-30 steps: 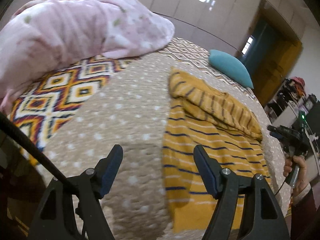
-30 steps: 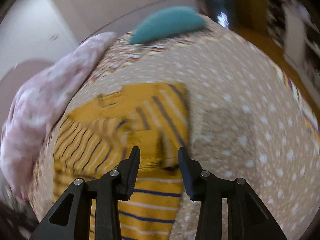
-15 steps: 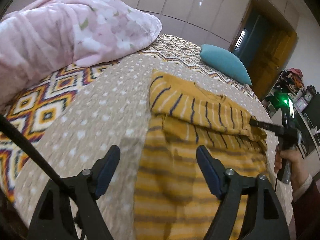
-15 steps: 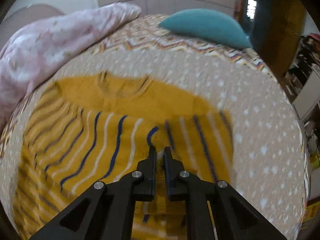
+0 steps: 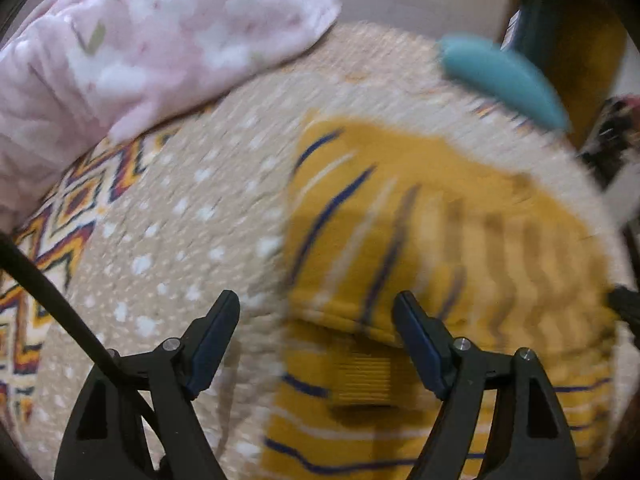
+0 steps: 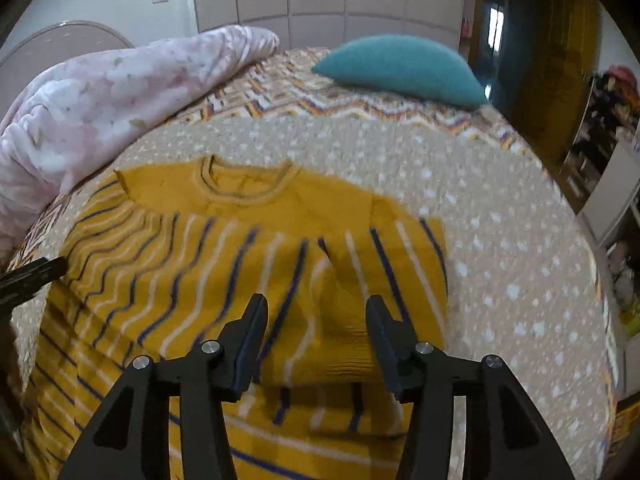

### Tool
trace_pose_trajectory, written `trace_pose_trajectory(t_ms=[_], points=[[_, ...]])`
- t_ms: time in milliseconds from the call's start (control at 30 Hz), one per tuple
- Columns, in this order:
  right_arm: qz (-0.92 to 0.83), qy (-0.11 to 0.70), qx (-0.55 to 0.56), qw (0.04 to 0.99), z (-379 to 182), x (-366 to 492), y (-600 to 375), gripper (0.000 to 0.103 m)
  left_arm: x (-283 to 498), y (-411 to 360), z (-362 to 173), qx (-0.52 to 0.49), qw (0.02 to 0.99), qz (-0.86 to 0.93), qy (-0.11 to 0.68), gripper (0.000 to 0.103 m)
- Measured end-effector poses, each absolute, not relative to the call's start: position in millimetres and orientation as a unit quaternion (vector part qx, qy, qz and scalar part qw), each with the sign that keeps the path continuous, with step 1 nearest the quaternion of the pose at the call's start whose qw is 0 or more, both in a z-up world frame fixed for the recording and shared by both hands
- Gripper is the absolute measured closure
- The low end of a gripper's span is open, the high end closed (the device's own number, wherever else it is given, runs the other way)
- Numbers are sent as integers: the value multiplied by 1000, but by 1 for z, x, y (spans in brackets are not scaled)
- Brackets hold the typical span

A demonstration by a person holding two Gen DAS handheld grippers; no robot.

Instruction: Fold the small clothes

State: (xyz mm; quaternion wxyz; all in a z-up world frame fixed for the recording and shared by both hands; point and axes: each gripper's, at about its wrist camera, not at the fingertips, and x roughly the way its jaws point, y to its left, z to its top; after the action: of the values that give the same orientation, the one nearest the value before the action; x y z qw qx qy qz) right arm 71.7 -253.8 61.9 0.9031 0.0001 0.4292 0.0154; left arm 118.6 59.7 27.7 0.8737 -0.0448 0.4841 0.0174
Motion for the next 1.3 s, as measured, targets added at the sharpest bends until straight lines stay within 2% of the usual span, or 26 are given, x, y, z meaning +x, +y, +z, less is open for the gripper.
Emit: trace_pose_trajectory(t_ms=[167, 367, 633, 867, 1133, 1167, 1233, 1300], points=[[-8, 451, 43, 892, 50, 50, -282, 48, 100, 88, 31, -86, 865, 23, 494, 25], [-18, 454, 96, 886, 54, -4, -322, 46, 41, 112, 44, -100, 868, 5, 487, 25], [-41, 437, 54, 897, 73, -57, -335, 46, -39, 106, 49, -123, 873, -29, 472, 25], [24, 414, 163, 895, 73, -8, -330, 49, -80, 80, 62, -125, 884, -62, 446, 25], [8, 452, 222, 864, 30, 84, -325, 48, -85, 73, 59, -141, 882, -73, 445, 25], [20, 457, 211, 864, 29, 90, -317, 50, -85, 72, 58, -141, 881, -74, 446, 25], [35, 468, 167, 867, 33, 94, -302, 74, -83, 71, 53, -138, 880, -74, 449, 25], [52, 472, 110, 873, 46, 94, -290, 87, -82, 70, 50, -133, 880, -73, 450, 25]])
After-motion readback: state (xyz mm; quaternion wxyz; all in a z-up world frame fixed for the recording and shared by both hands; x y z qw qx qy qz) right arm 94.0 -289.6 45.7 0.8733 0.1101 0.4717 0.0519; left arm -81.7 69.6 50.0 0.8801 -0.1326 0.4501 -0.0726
